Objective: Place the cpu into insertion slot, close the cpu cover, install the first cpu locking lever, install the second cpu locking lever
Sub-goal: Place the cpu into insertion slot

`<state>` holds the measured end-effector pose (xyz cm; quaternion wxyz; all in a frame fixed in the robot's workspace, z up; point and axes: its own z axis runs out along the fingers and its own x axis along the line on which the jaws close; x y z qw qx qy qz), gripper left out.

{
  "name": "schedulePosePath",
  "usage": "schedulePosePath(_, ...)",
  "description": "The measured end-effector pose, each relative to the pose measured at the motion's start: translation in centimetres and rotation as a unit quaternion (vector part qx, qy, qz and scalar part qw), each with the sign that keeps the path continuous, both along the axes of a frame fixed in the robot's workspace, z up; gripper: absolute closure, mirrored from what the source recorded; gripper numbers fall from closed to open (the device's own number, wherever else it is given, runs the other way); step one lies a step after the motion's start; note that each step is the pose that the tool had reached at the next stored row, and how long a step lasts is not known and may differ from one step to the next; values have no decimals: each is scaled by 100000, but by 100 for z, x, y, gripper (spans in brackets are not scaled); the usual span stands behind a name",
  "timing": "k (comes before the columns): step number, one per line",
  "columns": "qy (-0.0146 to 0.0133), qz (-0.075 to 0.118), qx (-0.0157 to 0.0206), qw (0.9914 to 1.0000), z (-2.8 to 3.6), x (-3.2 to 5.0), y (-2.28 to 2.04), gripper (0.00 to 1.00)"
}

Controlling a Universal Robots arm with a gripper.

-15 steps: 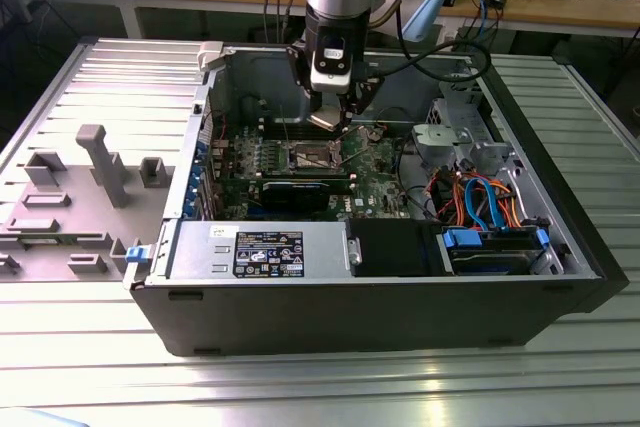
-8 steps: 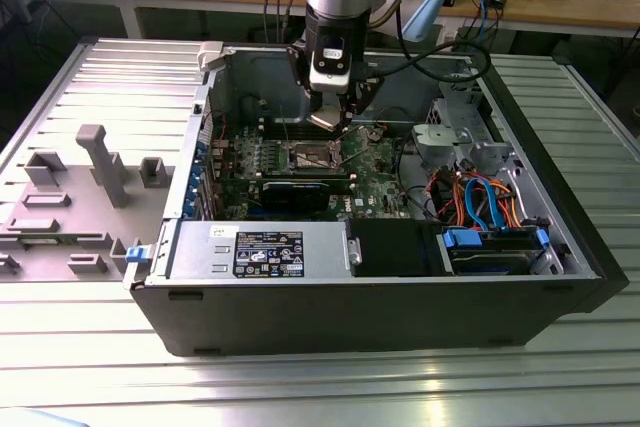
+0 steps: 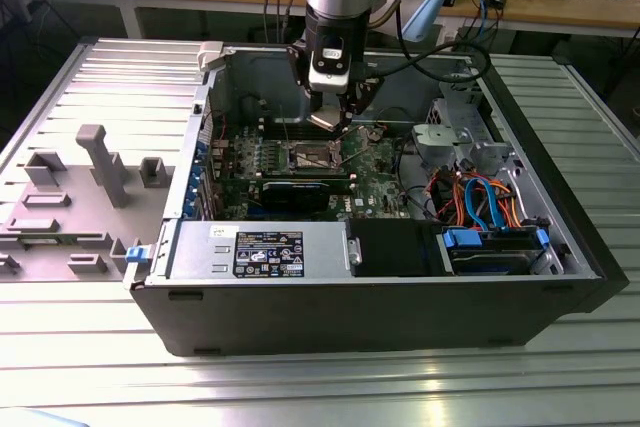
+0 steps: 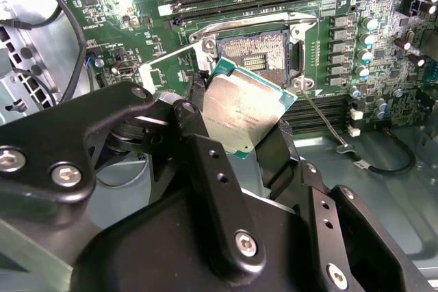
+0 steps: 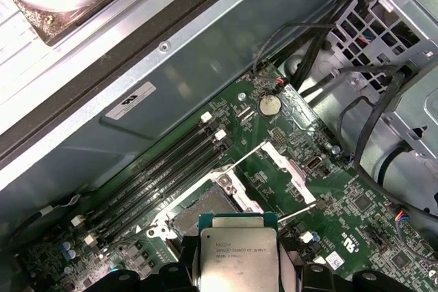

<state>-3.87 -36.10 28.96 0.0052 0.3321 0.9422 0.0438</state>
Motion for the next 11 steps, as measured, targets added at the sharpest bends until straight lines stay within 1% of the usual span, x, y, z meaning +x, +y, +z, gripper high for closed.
schedulePosePath(11,2,-767,-2,99997,0,0,0,45)
